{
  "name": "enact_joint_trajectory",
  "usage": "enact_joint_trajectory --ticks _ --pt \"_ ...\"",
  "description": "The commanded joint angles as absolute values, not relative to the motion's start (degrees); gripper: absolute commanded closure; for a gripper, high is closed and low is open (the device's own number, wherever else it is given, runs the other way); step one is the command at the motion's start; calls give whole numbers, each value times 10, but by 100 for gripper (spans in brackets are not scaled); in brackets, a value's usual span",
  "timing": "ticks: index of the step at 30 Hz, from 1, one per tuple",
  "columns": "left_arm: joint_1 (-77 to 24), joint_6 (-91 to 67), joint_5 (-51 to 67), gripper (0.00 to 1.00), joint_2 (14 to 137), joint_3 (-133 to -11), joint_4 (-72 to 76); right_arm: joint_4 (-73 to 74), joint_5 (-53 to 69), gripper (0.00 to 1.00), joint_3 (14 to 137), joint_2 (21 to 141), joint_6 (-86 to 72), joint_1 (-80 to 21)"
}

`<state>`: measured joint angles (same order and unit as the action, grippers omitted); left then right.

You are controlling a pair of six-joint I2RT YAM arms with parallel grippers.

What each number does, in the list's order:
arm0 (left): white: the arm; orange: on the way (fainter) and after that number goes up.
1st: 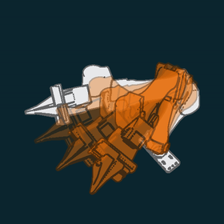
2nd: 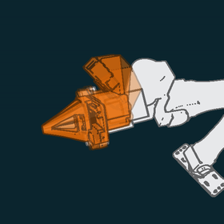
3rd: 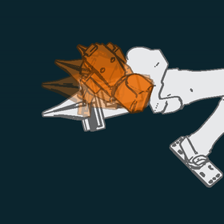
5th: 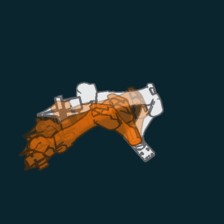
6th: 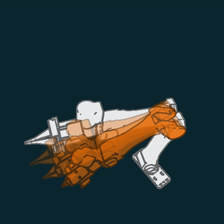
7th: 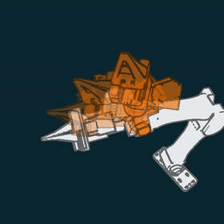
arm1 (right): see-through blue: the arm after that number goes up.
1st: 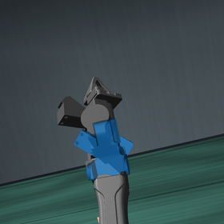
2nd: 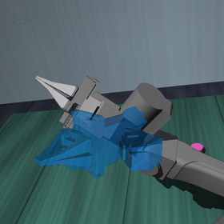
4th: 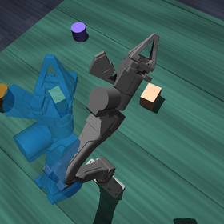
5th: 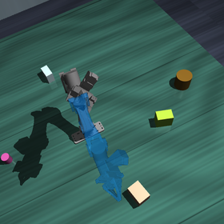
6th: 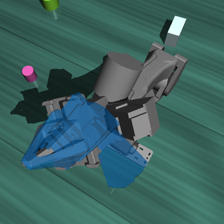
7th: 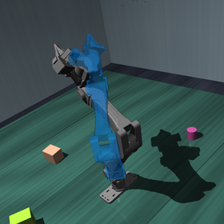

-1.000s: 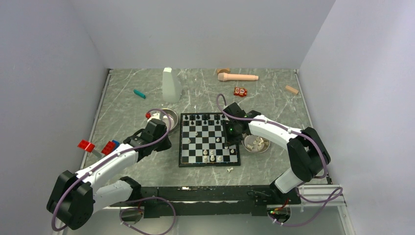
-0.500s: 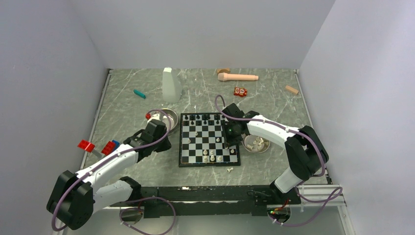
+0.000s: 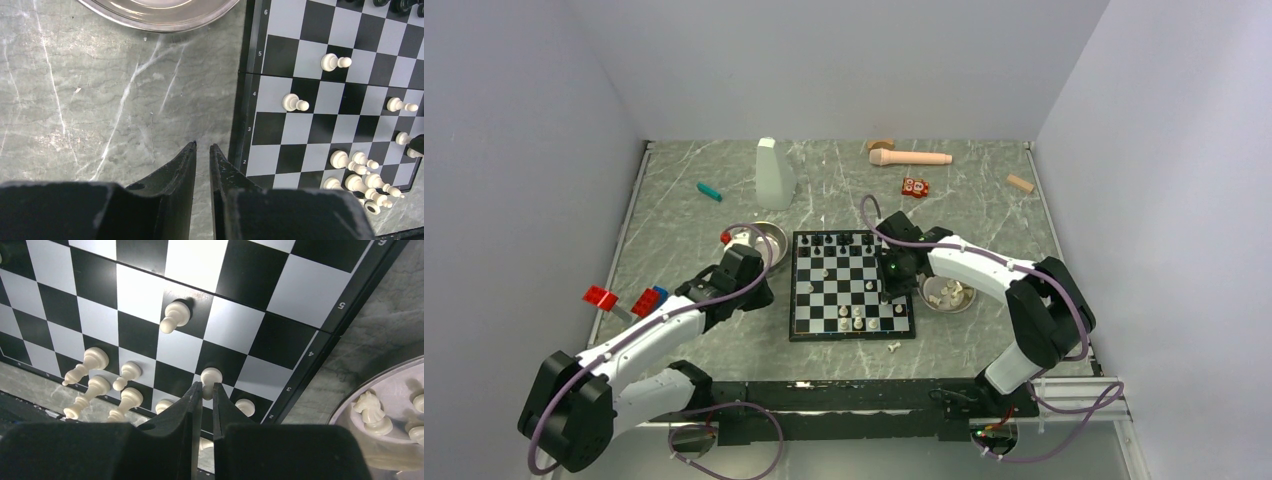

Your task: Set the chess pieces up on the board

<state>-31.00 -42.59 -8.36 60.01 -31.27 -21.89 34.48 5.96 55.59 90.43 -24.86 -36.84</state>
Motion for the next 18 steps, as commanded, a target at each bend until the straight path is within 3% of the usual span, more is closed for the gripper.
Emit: enact_joint_trajectory --ticks 1,18 --pt "-307 -426 -85 78 584 -311 -213 349 62 87 567 895 -232 -379" --pt "-307 -427 -75 78 589 -312 -206 391 28 87 559 869 -234 -403"
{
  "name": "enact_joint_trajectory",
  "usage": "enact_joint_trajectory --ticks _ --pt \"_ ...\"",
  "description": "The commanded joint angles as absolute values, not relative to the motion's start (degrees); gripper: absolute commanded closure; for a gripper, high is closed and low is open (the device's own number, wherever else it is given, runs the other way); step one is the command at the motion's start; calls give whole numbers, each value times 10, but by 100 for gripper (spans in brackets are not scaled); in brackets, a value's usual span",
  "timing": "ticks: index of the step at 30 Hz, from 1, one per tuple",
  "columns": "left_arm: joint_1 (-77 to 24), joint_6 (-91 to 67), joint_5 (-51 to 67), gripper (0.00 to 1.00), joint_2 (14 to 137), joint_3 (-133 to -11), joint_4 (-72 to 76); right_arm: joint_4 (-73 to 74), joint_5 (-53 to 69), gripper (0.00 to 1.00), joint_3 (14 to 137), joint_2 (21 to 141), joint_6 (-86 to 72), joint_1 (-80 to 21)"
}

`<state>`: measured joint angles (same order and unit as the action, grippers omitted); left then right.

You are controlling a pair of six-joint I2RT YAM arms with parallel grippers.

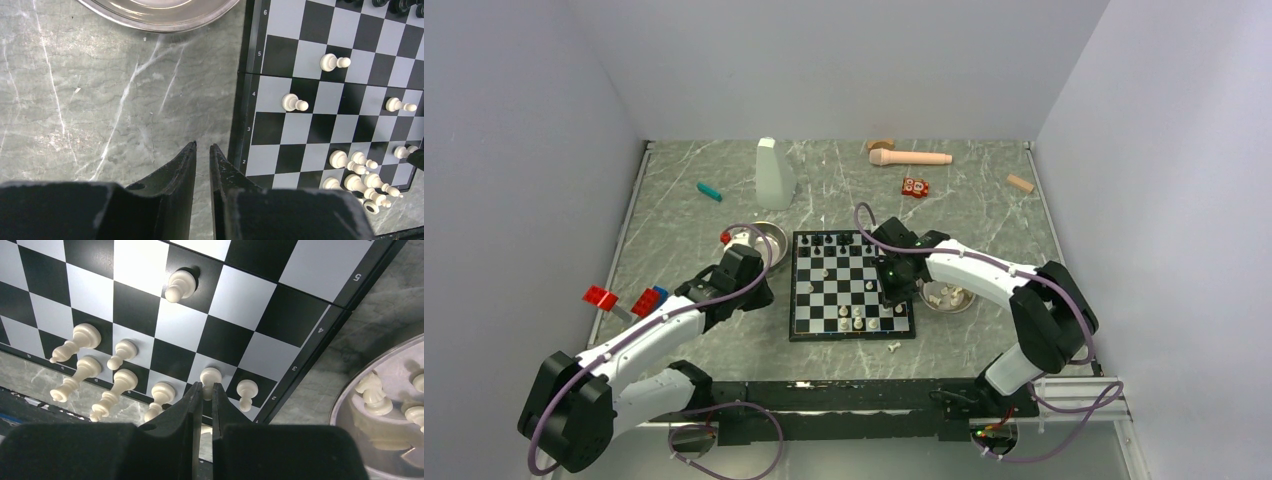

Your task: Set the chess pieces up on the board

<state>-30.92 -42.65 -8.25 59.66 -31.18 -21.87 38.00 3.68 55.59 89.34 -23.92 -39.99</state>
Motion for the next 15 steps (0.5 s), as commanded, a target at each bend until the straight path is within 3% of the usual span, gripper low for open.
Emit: enact_joint_trajectory --ticks 1,15 --pt "-307 -427 -75 78 590 -313 -206 390 28 87 558 869 -234 -403" --pt "-308 -428 -73 78 594 -314 -204 383 37 85 556 877 -236 -407"
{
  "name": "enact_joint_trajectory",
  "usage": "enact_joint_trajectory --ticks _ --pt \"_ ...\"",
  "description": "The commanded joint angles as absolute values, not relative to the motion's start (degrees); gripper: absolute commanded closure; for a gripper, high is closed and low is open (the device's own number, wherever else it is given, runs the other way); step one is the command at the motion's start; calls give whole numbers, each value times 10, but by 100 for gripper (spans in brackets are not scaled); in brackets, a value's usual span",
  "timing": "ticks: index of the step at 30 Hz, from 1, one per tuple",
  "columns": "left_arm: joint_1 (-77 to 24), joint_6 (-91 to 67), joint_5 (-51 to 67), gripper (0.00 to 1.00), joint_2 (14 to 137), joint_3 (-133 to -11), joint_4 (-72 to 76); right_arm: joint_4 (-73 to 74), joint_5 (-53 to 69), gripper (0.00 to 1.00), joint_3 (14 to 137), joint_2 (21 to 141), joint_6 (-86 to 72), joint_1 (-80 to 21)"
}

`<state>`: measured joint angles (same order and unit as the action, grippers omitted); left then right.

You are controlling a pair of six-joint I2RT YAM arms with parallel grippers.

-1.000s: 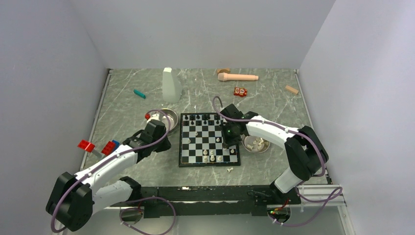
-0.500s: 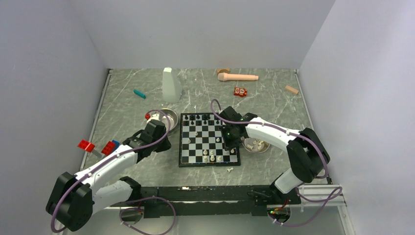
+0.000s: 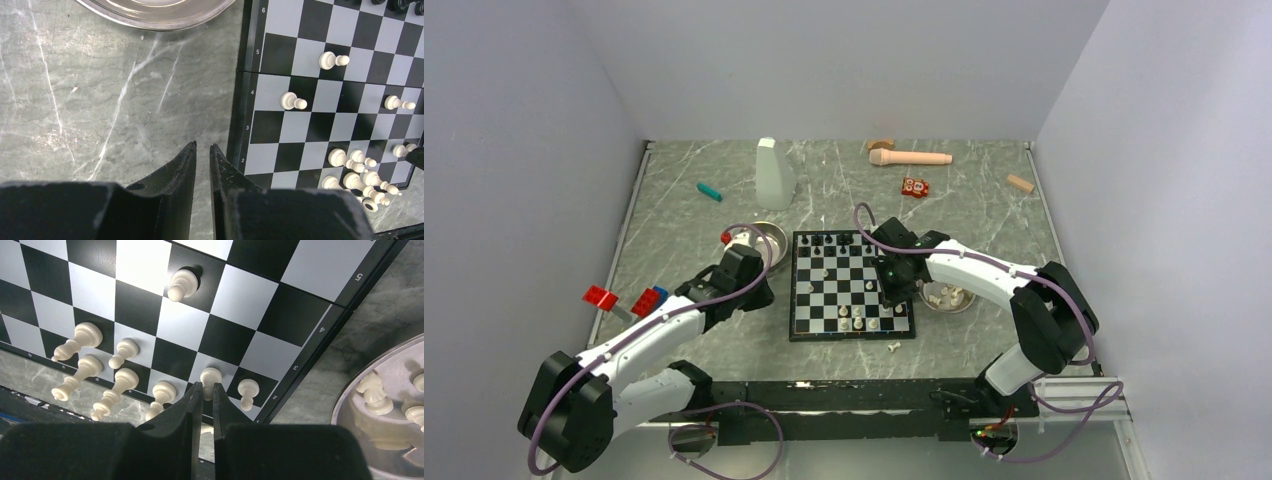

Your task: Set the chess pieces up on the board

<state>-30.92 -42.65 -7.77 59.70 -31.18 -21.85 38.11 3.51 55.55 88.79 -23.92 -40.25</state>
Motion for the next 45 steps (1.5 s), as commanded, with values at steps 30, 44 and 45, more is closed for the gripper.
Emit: enact_joint_trajectory --ticks 30,44,45 --pt "-307 -429 -78 76 583 -307 -206 382 30 66 572 852 -245 -409" --pt "-307 -429 -78 76 579 -308 -206 391 3 58 680 929 -264 -407" --pt "-307 -428 -78 76 578 -307 -206 392 2 58 686 937 -264 -407"
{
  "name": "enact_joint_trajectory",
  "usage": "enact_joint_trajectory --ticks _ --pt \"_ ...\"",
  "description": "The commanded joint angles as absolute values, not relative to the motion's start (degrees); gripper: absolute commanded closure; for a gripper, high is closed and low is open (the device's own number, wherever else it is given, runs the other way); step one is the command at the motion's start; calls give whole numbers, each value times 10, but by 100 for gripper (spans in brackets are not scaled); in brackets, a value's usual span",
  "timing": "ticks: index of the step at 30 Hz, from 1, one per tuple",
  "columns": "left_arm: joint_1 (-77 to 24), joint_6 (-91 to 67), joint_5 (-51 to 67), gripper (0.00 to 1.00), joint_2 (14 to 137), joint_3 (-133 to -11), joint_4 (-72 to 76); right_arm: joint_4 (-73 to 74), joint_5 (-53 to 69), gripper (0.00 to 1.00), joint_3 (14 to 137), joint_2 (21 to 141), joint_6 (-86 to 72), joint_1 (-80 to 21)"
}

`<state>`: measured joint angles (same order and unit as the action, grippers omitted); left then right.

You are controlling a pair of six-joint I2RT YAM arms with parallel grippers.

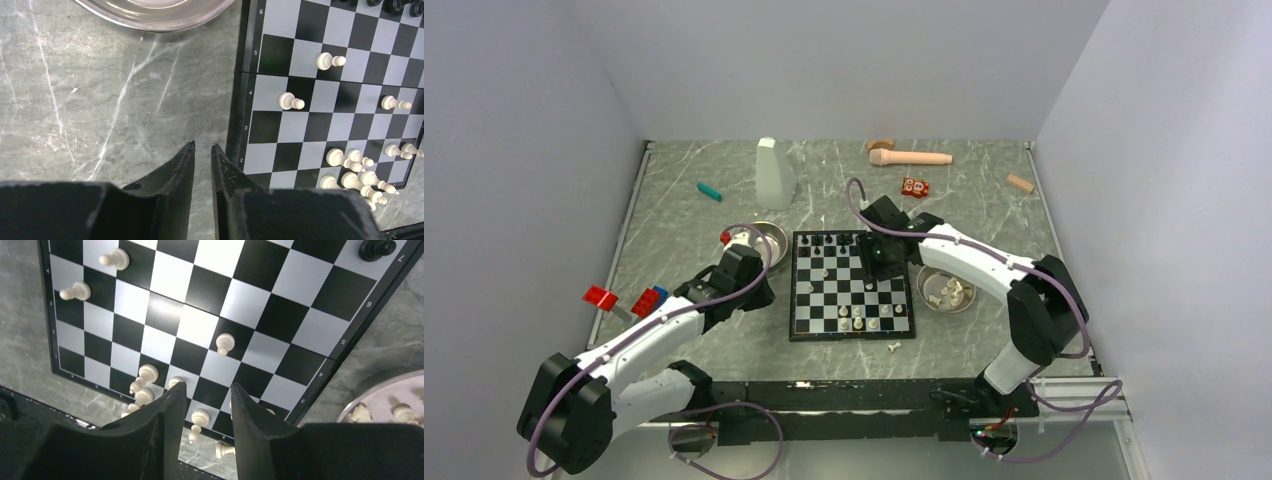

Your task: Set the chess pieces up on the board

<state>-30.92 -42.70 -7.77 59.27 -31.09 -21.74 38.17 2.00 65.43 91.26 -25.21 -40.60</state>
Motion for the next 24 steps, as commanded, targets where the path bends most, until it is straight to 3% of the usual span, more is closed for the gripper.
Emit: enact_joint_trajectory --ticks 1,10,24 --pt "-307 -428 -79 76 577 -307 -207 394 2 58 691 947 -263 -408" --pt "-307 -429 -79 76 576 -307 -209 399 -16 58 714 989 -263 -406" --pt "-307 -427 -77 77 582 -309 -208 387 -11 67 713 1011 -261 -403"
